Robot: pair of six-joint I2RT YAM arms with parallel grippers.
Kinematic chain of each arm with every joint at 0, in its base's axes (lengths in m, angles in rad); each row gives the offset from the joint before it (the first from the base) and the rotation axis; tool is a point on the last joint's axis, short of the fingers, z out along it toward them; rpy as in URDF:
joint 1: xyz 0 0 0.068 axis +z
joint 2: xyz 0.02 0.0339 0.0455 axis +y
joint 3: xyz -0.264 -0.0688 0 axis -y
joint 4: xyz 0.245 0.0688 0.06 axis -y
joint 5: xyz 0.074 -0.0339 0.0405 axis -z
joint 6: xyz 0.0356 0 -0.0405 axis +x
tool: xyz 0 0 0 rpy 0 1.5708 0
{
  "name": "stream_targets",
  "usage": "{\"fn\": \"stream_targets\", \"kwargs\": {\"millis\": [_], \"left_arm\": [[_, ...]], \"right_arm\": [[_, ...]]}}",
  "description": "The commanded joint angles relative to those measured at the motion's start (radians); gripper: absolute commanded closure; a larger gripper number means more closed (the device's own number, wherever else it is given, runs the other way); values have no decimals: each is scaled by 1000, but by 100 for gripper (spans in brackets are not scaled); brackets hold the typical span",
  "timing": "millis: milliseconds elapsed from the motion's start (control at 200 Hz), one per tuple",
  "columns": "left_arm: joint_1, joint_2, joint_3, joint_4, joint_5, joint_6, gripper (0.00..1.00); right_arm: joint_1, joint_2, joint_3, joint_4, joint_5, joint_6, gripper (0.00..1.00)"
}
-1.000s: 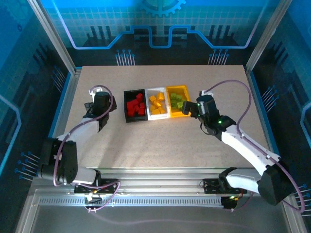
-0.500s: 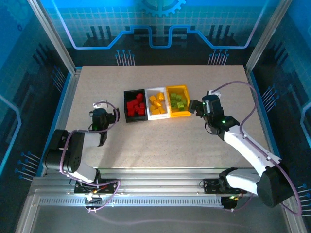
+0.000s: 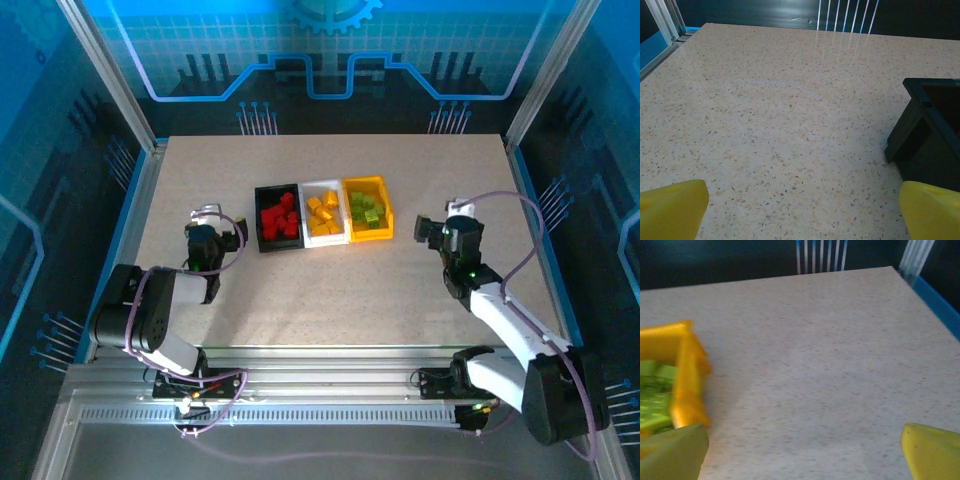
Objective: Sort the legos into containers by color
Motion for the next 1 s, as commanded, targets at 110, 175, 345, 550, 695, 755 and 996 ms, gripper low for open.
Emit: {"fn": "stream_targets", "kwargs": {"millis": [110, 175, 345, 550, 695, 755, 996], "left_arm": [[9, 7, -12, 38, -9, 0, 1], [9, 7, -12, 38, -8, 0, 1], [9, 7, -12, 37, -9, 0, 1], [9, 7, -12, 37, -8, -1, 1], [9, 7, -12, 37, -7, 0, 1], [9, 7, -12, 38, -7, 0, 1], [9, 8, -12, 38, -7, 1, 1]], "right_arm": [[-82, 166, -104, 366, -105, -162, 0], [-124, 232, -117, 460, -191, -146, 0], [-120, 434, -105, 644, -258, -186, 0], [-114, 423, -80, 568, -277, -201, 0], [-110, 424, -81, 575, -273, -202, 0], [-110, 423, -81, 574, -272, -203, 0], [-111, 422, -80, 573, -274, -201, 0]]}}
